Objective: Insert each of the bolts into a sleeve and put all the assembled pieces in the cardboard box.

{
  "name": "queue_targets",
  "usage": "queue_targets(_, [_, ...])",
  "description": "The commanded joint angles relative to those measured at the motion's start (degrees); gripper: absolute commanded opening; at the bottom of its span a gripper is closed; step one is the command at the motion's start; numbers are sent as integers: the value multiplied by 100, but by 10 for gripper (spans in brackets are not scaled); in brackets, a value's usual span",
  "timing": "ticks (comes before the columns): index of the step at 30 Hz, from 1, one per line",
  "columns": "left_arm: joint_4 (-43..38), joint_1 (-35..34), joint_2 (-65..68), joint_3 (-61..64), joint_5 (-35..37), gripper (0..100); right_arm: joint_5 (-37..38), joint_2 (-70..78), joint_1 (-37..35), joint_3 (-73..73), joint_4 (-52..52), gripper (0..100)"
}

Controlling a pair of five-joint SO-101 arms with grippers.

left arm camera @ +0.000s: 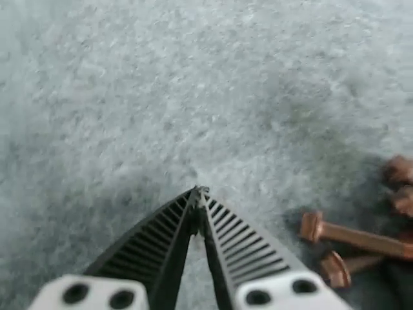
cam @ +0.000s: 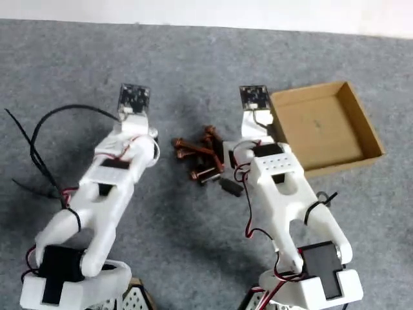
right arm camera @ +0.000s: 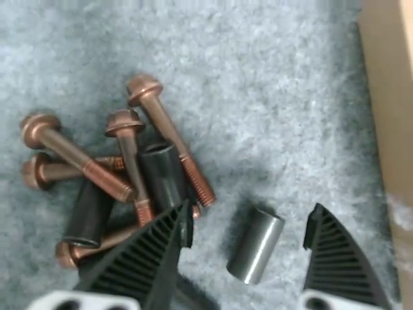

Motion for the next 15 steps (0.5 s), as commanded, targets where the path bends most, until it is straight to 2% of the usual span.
queue_targets(1, [615, -136, 13, -585, 158, 5, -26, -22, -171, -259, -462, 266])
queue_targets(9, [598, -119, 31, -593, 141, 5, -26, -22, -901, -303, -804, 266])
queue_targets(15, [598, -119, 48, -593, 141, 5, 9, -22, -813, -286, -980, 266])
